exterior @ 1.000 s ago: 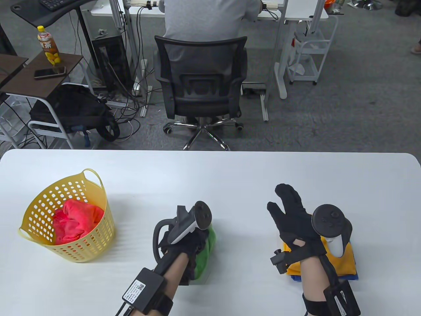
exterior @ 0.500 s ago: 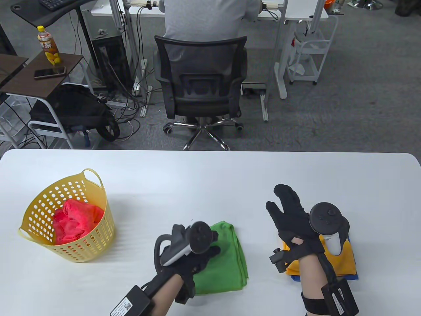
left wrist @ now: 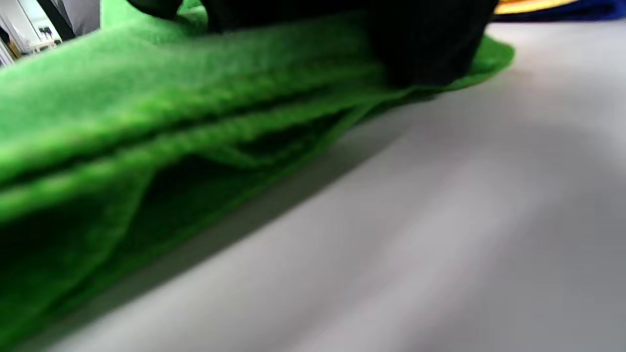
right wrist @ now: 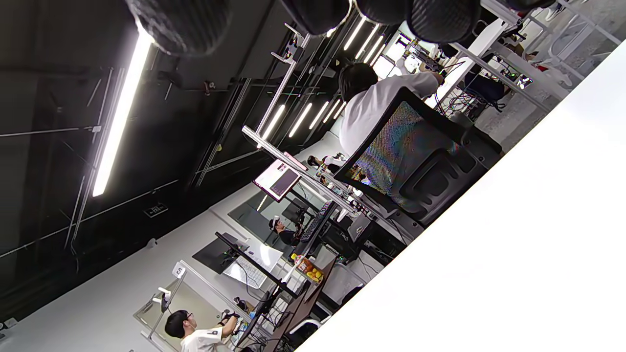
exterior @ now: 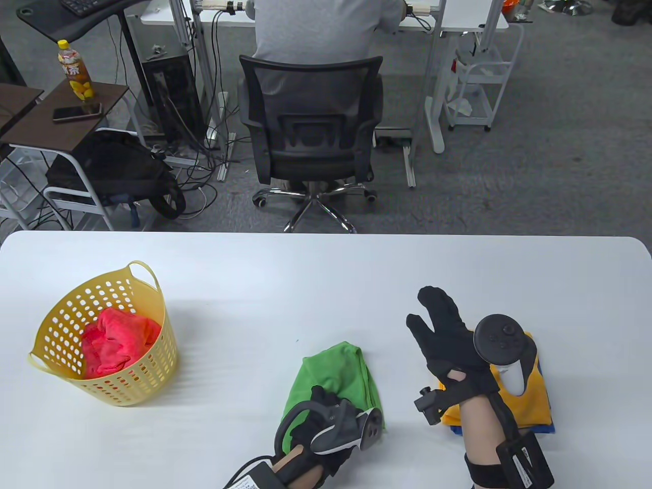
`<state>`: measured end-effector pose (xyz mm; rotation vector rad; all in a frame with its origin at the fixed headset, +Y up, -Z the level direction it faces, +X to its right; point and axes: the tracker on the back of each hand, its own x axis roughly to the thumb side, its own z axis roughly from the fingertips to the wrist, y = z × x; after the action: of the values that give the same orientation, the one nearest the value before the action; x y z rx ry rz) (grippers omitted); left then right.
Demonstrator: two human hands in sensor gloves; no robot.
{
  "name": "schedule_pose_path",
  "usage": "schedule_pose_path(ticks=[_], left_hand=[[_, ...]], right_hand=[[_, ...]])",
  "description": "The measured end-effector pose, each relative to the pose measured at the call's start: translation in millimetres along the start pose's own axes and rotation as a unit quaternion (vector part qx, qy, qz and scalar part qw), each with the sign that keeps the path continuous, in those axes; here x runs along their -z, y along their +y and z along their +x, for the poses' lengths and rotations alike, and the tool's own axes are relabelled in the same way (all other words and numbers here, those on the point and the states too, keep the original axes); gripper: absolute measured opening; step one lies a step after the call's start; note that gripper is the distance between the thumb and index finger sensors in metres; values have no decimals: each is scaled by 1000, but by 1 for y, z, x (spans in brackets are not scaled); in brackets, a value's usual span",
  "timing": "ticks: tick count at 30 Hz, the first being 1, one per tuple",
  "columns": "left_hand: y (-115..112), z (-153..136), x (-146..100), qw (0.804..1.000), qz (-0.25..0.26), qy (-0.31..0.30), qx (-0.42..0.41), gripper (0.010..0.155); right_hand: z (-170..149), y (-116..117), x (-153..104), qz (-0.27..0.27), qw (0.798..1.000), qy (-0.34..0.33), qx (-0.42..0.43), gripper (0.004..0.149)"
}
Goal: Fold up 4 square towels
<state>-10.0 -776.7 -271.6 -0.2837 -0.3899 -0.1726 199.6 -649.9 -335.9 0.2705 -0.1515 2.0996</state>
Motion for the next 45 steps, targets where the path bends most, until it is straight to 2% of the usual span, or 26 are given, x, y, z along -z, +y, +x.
schedule_pose_path(ticks=[4,11,14,16,18,19,20,21,23,25,27,29,32,36,37,39,41,43,45], left_hand=[[6,-6,2,999,-22,-1,-41,41],[16,-34,-1,989,10,17,-144,41],[26,-55,-7,976,39,43,-208,41],[31,-66,-9,970,38,49,-235,41],[33,-75,-12,960,49,63,-267,41],[34,-80,-13,955,57,70,-282,42],[33,-85,-15,948,67,80,-301,42],[33,-88,-16,942,74,89,-315,42],[31,-97,-19,926,97,108,-348,42],[29,-101,-21,919,101,110,-366,42],[28,-102,-23,916,110,102,-373,42],[29,-99,-25,921,122,84,-361,41],[33,-95,-28,934,138,77,-321,40],[37,-94,-31,932,155,80,-316,45],[38,-95,-31,929,151,74,-329,46],[38,-96,-32,917,144,64,-366,45],[36,-96,-31,906,124,36,-402,58],[35,-95,-31,902,122,41,-412,74],[36,-95,-31,909,129,56,-392,73]], right_hand=[[-1,0,0,3,1000,2,2,76],[-1,2,1,11,1000,4,0,75],[-5,10,3,46,998,29,-30,74],[-12,22,7,96,992,62,-51,73],[-25,42,11,165,975,118,-88,70],[-32,53,12,217,960,144,-100,69],[-43,70,13,295,932,179,-108,69],[-50,81,13,335,918,191,-95,70],[-66,107,11,397,892,217,-6,72],[-71,121,9,418,876,232,67,75],[-71,126,10,414,873,229,118,78],[-71,127,8,368,879,248,175,79],[-69,128,6,367,872,256,197,77],[-62,126,8,382,874,231,192,55],[-60,126,9,374,881,216,193,51],[-57,125,10,382,880,205,196,46],[-52,127,12,381,885,174,201,45],[-48,127,11,378,892,158,192,45],[-44,128,12,375,902,127,173,45]])
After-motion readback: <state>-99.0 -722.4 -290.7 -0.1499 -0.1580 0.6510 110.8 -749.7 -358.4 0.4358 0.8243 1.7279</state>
